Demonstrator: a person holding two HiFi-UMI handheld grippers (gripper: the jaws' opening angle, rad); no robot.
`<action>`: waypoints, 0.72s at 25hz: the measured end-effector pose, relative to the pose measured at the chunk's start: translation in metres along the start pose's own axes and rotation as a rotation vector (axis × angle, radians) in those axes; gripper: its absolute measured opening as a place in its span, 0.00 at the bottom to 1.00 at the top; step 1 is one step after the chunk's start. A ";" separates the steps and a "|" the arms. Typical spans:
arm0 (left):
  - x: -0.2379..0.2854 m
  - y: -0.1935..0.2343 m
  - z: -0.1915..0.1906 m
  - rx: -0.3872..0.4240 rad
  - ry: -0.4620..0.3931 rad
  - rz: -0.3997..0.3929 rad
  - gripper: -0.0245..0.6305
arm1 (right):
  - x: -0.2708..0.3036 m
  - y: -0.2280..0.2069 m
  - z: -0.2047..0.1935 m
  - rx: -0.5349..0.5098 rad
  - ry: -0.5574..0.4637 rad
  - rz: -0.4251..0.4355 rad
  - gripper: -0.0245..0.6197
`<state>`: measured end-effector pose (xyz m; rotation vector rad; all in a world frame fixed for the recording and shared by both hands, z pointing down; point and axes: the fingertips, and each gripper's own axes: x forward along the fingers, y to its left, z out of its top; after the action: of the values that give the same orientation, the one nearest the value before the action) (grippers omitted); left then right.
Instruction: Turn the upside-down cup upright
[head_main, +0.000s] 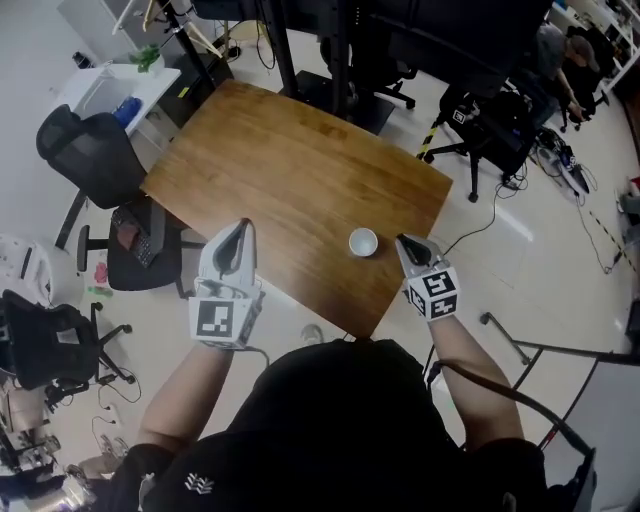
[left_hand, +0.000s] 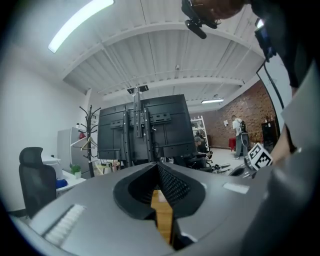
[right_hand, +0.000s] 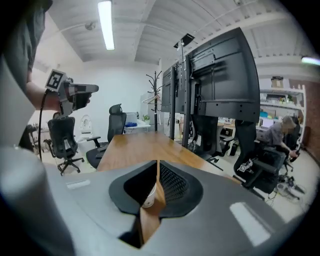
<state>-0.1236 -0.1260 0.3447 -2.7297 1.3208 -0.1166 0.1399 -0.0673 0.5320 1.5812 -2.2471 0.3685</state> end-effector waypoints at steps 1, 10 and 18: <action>-0.001 -0.005 -0.001 0.017 0.007 -0.002 0.04 | 0.008 0.001 -0.006 0.022 0.012 0.016 0.11; -0.021 0.003 0.000 -0.044 0.054 0.146 0.04 | 0.063 0.015 -0.060 0.082 0.193 0.076 0.15; -0.049 0.026 0.001 -0.004 0.080 0.224 0.04 | 0.085 0.016 -0.077 0.152 0.257 0.052 0.15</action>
<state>-0.1740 -0.1036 0.3388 -2.5819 1.6390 -0.2061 0.1097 -0.1021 0.6381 1.4543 -2.1067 0.7296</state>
